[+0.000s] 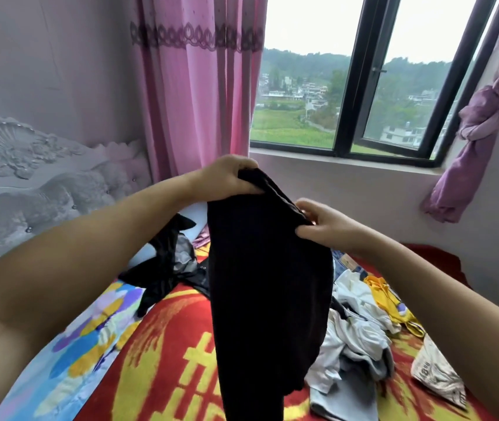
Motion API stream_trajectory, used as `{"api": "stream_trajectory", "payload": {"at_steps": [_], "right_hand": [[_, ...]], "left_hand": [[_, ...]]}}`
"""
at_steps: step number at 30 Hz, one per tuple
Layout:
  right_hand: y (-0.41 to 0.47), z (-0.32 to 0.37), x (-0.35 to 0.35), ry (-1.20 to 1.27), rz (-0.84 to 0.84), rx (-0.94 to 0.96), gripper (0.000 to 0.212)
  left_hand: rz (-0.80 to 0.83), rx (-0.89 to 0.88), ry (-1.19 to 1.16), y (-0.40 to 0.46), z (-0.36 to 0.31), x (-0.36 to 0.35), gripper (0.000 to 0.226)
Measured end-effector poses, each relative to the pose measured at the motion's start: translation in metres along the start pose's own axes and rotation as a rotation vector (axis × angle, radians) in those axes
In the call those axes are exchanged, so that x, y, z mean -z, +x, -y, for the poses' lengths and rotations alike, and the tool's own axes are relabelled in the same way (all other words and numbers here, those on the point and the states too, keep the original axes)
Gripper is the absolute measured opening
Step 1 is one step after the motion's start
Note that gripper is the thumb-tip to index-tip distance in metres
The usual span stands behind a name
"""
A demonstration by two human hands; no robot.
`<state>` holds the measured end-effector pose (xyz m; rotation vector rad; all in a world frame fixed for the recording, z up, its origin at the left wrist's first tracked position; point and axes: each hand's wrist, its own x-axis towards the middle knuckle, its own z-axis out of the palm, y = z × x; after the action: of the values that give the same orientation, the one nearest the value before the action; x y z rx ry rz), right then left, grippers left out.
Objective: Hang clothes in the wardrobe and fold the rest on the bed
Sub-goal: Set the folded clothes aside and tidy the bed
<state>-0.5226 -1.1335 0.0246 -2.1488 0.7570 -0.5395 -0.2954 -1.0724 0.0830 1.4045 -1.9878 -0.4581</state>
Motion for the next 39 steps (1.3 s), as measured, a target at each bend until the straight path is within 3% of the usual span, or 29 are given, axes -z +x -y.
{"api": "stream_trajectory", "payload": {"at_steps": [3, 7, 10, 13, 14, 16, 18, 20, 24, 27, 31, 34, 39], "right_hand": [[-0.006, -0.031, -0.008, -0.087, 0.118, -0.151, 0.017], [-0.013, -0.078, -0.027, -0.139, 0.072, -0.265, 0.027], [-0.010, -0.100, -0.038, 0.004, -0.205, -0.237, 0.024], [-0.002, -0.102, -0.034, 0.037, -0.438, -0.124, 0.022], [-0.001, -0.100, -0.030, 0.047, -0.409, -0.083, 0.023], [0.000, -0.093, -0.024, 0.048, -0.180, -0.068, 0.017], [0.002, -0.091, -0.019, -0.096, 0.069, -0.127, 0.010], [0.007, -0.101, -0.019, -0.310, 0.171, -0.220, 0.015], [0.027, -0.135, -0.040, -0.618, 0.119, -0.378, 0.033], [0.051, -0.153, -0.063, -0.659, -0.014, -0.383, 0.025], [0.091, -0.160, -0.062, -0.628, -0.326, -0.369, 0.007], [0.121, -0.141, -0.033, -0.700, -0.519, -0.337, 0.015], [0.154, -0.096, 0.021, -0.742, -0.685, -0.238, 0.020]], "left_hand": [[-0.035, 0.039, -0.005, 0.006, -0.001, 0.015, 0.011], [-0.045, 0.076, -0.042, 0.006, 0.010, 0.025, 0.016], [0.008, 0.112, -0.075, 0.000, 0.025, 0.033, 0.020], [0.056, 0.202, 0.001, -0.008, 0.044, 0.049, 0.006], [0.084, 0.242, 0.046, -0.011, 0.051, 0.054, 0.002], [0.147, 0.318, 0.096, -0.018, 0.067, 0.063, 0.001], [0.178, 0.355, 0.093, -0.027, 0.082, 0.071, 0.003], [0.146, 0.361, 0.047, -0.036, 0.098, 0.077, 0.003], [0.099, 0.391, -0.082, -0.045, 0.130, 0.075, 0.005], [0.117, 0.403, -0.081, -0.032, 0.151, 0.065, 0.009], [-0.145, 0.389, 0.209, 0.012, 0.177, 0.071, 0.014], [-0.396, 0.332, 0.424, 0.043, 0.179, 0.091, 0.017], [-0.642, 0.262, 0.570, 0.066, 0.172, 0.141, 0.028]]}}
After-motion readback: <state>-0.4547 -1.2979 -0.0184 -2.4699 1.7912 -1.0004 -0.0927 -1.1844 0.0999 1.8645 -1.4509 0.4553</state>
